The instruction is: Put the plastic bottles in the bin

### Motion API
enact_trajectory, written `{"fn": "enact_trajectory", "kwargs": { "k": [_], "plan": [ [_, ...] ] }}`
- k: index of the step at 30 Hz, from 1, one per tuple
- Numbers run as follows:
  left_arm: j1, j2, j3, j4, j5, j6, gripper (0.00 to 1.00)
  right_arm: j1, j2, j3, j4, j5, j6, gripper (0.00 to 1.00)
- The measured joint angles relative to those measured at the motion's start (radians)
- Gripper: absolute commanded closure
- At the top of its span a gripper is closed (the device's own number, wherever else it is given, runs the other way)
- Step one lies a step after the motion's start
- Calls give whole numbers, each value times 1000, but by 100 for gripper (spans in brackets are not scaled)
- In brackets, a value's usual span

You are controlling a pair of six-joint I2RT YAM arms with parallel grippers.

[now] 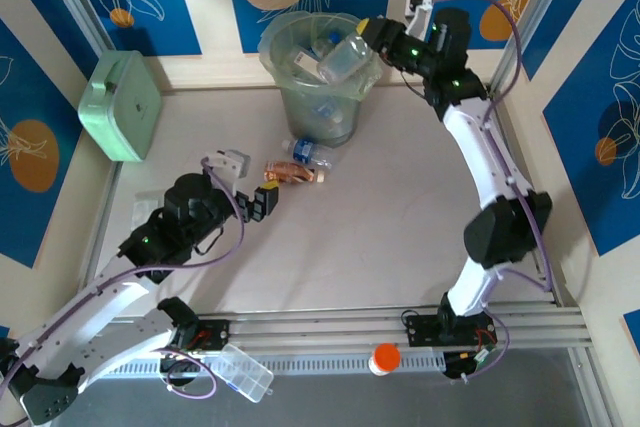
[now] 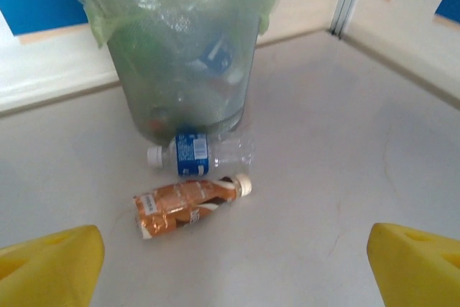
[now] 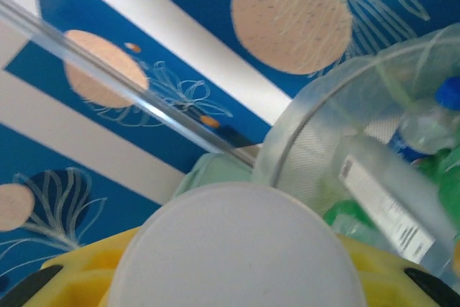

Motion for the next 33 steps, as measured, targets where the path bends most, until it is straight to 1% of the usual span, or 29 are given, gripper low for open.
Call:
{"fn": "enact_trajectory", "kwargs": {
  "k": [4,7,9,11,13,15,17,19,20,21,25,33],
  "plan": [
    [0,-26,-9,1,-2,10,6,-8,276,394,-153,8,-44,73],
    [0,-58,-16,10,-3,18,6,-13,462,652,-251,2,-58,72],
    [0,-64,-18,16,-3,23,6,-18,563,772,-277,-16,-53,72],
    [0,-62,-18,18,-3,25,6,-26,641,843,-283,-41,-34,72],
    [0,-55,-18,17,-3,25,6,-33,683,853,-283,-64,-22,69],
    [0,-50,-18,17,-3,25,6,-33,709,853,-278,-100,-3,62],
    [0,-45,-18,17,-2,25,5,-27,712,853,-278,-117,-15,46],
    [0,-40,-18,18,-3,25,5,-13,708,853,-285,-113,-69,26],
    [0,-37,-18,18,-2,25,5,-5,708,853,-286,-109,-95,18],
    [0,-34,-18,18,-2,25,5,2,706,853,-294,-104,-118,15],
    [0,-19,-18,17,-2,25,5,18,704,853,-311,-85,-182,10],
    [0,-18,-18,17,-2,25,4,10,686,848,-355,-27,-239,10]
  ]
}}
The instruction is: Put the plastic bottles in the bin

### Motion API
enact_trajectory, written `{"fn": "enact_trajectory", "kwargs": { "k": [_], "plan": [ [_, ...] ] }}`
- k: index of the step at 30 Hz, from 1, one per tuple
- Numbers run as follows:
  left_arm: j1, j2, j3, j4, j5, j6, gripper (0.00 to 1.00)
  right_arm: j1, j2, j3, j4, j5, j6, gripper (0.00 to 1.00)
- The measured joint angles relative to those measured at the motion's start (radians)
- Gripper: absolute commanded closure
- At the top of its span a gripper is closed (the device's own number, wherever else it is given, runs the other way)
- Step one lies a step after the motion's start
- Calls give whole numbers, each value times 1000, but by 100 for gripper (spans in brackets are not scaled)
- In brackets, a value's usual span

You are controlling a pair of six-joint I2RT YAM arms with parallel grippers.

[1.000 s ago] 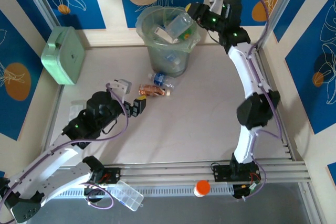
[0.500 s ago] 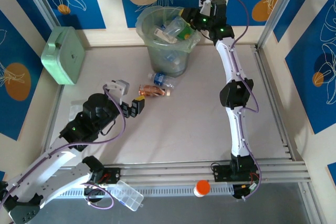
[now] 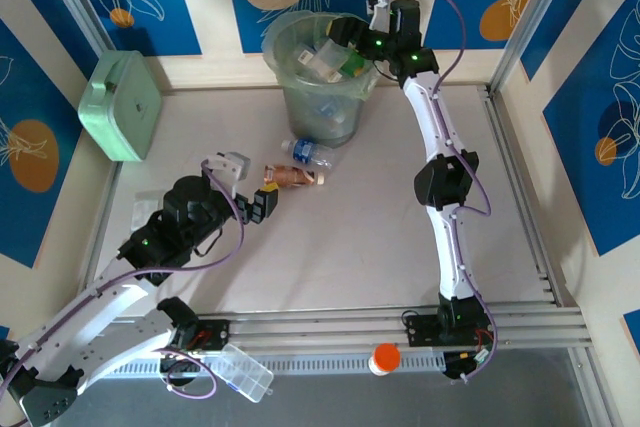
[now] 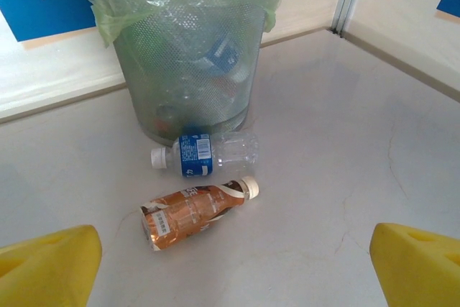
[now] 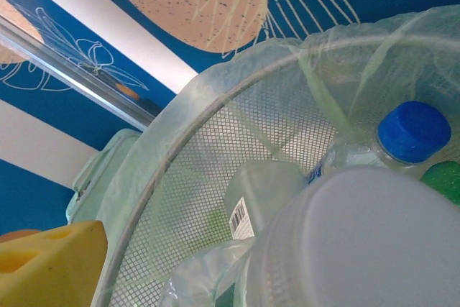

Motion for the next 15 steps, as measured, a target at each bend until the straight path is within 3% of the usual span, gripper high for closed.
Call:
{"fn": "enact_trajectory", "kwargs": {
  "k": [9,15],
  "plan": [
    [0,0,0,0,-1,0,4,-15,-114,-50,-18,71,-40,14],
    [0,0,0,0,-6,0,4,-26,-153,-50,-14,80,-58,46]
  ]
}}
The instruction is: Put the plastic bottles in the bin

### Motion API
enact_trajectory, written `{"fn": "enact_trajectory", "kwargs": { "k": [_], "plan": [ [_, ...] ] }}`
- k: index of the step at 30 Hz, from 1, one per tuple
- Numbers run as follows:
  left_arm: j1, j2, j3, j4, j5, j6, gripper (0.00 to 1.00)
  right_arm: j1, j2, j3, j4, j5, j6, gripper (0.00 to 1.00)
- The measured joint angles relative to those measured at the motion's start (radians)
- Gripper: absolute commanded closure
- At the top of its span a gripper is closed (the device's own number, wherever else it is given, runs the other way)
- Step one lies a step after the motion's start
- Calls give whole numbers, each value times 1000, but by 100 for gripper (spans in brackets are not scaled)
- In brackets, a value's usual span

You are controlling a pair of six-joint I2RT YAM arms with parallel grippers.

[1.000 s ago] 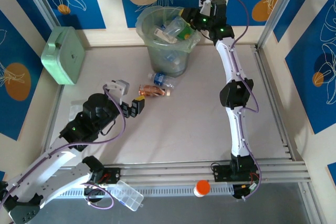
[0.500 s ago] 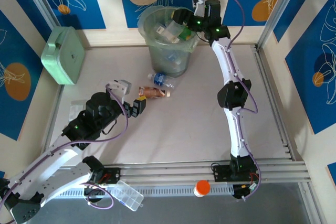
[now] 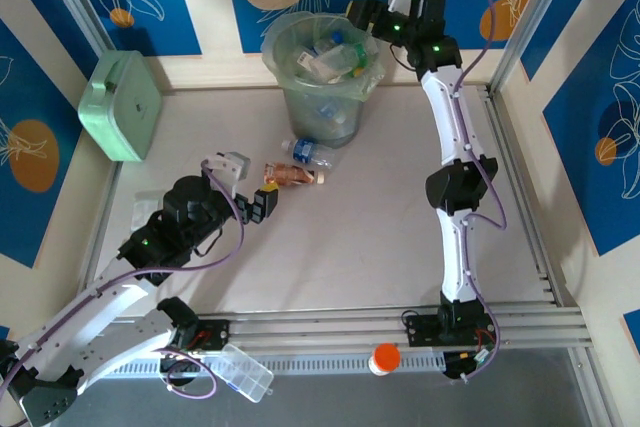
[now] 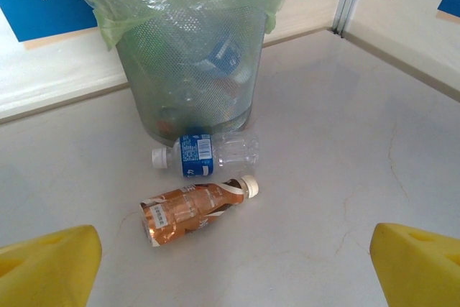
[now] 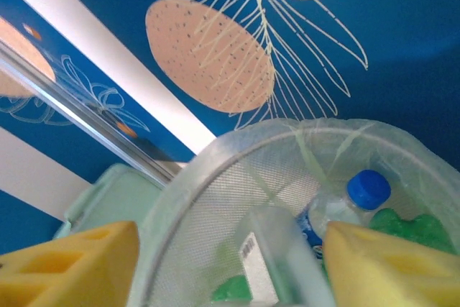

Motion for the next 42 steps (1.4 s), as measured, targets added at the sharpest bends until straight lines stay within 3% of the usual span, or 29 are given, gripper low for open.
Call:
{"fn": "enact_trajectory", "kwargs": {
  "k": [7,26,34,37,42],
  "plan": [
    [0,-6,0,1,-11,5,4,18,-3,-45,-51,23,-58,63],
    [0,-3,0,0,-36,18,4,113,37,-59,-193,101,-183,65],
    [0,-3,0,0,-55,17,4,113,-85,-82,-245,114,-199,53],
    [0,-4,0,0,-56,17,3,108,-161,-85,-254,151,-204,42],
    [1,-6,0,0,-62,17,4,74,-212,-80,-285,245,-148,34]
  ]
}}
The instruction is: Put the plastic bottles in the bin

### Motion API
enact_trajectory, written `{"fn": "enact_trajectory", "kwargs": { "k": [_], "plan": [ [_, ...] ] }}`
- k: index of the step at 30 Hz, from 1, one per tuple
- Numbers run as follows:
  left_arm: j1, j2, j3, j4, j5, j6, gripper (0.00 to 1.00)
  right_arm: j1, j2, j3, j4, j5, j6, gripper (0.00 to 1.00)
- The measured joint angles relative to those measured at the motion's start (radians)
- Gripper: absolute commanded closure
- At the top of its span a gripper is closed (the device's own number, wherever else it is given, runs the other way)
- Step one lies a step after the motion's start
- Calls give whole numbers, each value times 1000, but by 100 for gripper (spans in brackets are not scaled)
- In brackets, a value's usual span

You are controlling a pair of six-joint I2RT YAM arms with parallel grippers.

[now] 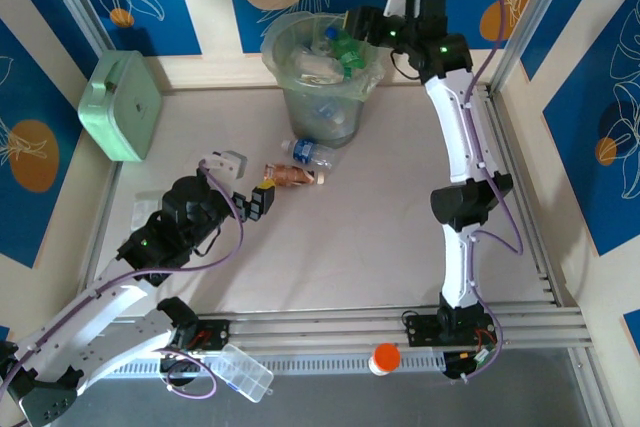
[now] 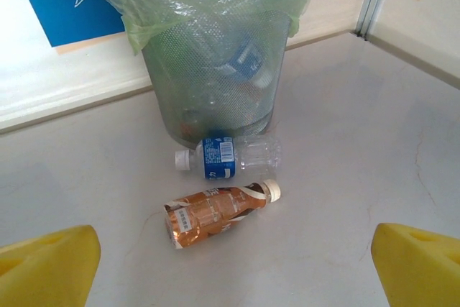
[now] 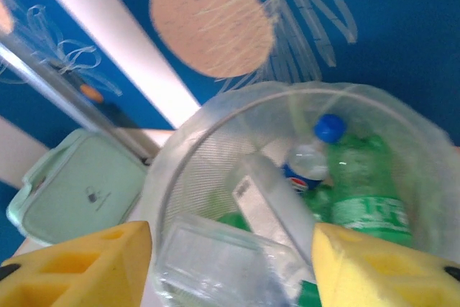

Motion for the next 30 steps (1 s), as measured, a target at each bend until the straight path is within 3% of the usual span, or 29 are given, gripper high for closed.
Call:
{"fn": "enact_trajectory", "kwargs": {
  "k": [5,11,15,19,25,30],
  "plan": [
    [0,-7,0,0,-4,0,3,-35,48,-1,-76,100,60,29],
    [0,-7,0,0,-12,0,3,-37,132,0,-136,143,90,30],
    [0,-7,0,0,-12,0,3,-37,169,1,-164,160,107,41],
    [0,-7,0,0,-13,0,3,-37,175,-2,-177,172,124,67],
    [0,-7,0,0,-16,0,3,-34,162,-14,-155,179,148,95],
    [0,-8,0,0,-19,0,3,-28,120,-13,-164,197,148,100]
  ]
}}
